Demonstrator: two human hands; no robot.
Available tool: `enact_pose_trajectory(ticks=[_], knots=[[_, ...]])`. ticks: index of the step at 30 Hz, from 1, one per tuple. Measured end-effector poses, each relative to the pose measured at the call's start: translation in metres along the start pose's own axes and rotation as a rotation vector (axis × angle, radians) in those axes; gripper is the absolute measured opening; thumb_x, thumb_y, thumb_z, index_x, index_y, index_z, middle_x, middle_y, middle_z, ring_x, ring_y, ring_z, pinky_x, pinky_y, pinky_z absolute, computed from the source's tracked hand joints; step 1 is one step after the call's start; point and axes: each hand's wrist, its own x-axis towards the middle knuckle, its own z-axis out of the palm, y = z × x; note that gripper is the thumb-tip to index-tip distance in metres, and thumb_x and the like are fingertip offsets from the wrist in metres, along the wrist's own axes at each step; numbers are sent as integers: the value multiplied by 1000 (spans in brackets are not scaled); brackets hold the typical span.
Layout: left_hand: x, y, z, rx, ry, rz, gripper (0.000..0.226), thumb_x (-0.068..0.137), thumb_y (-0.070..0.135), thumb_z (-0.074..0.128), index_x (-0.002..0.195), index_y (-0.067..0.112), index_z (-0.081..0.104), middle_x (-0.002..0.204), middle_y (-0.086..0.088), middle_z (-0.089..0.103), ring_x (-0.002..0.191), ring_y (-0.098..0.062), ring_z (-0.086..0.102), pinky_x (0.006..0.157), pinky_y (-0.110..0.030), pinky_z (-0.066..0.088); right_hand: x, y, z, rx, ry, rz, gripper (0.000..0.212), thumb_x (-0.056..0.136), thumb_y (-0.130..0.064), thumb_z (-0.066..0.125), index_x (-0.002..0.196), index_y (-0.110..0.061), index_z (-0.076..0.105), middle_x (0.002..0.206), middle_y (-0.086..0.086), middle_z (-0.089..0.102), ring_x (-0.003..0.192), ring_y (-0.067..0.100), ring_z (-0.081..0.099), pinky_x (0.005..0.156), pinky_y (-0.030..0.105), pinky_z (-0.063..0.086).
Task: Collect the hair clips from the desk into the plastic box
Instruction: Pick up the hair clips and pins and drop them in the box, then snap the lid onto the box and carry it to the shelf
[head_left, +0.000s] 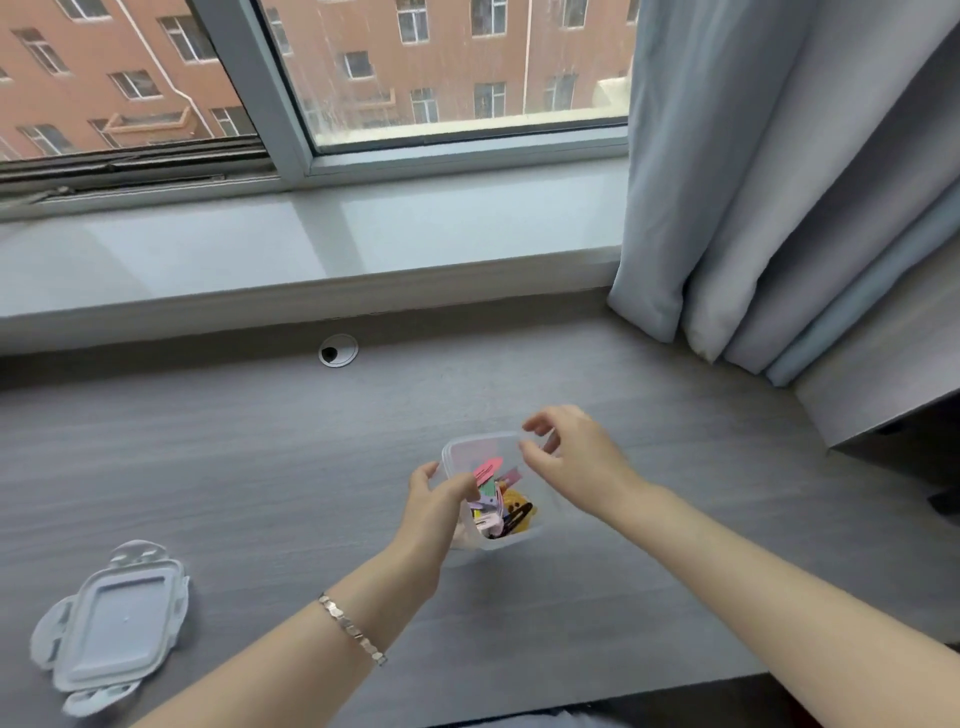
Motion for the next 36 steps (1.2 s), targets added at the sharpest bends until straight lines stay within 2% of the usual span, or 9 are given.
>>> enact_pose_trajectory(ticks=[2,5,9,14,17,24,29,33,36], knots=[[3,-3,-9,-48,-11,12,87,52,22,53,139,22,40,133,-13,56,116,-31,55,82,-35,41,5,4,6,-46,-127,120,37,86,-39,58,114,-16,52,106,4,55,91,17,52,81,28,42],[6,-4,-30,-75,-71,82,81,61,18,60,139,23,42,130,-9,61,118,-29,59,91,-39,46,9,-1,24,3,-247,159,27,90,-30,53,70,-18,39,68,3,51,56,16,56,51,26,40],[12,-10,-82,68,-66,164,55,93,43,51,143,30,32,139,0,49,130,-19,47,104,-32,34,18,-23,48,202,-221,150,24,91,-13,46,69,-18,37,58,3,48,36,12,49,38,23,37],[26,-50,-181,968,410,183,53,88,39,59,134,15,47,136,-8,49,129,-28,48,98,-34,42,27,-49,80,193,-201,141,13,92,-16,44,79,-17,44,64,1,51,45,19,50,40,25,37],[31,-69,-235,1289,478,81,48,86,41,56,122,10,49,127,-13,53,122,-32,51,89,-39,47,32,-69,105,186,-182,162,12,91,-16,44,80,-17,44,66,1,52,45,18,50,41,25,37],[35,-58,-277,1229,430,237,8,91,18,42,86,14,37,103,-13,65,101,-32,64,67,-34,41,37,-105,153,185,-130,213,9,91,-14,45,82,-15,46,70,4,54,44,18,51,33,19,36],[5,3,-284,983,521,618,14,96,22,42,101,9,47,88,-4,58,88,-37,55,65,-31,28,35,-119,175,135,-136,273,10,93,-20,45,87,-12,47,75,3,55,48,16,51,35,17,37],[-23,34,-282,551,312,910,18,97,21,44,81,18,36,67,5,41,66,-25,43,58,-30,30,27,-131,173,97,94,254,26,89,-38,53,96,-14,47,80,2,51,77,22,50,63,29,38],[-31,40,-266,287,54,916,29,98,12,44,74,24,33,68,5,38,60,-14,40,57,-21,36,21,-154,161,471,197,197,30,95,-38,43,115,-15,46,102,4,55,98,20,53,83,31,42]])
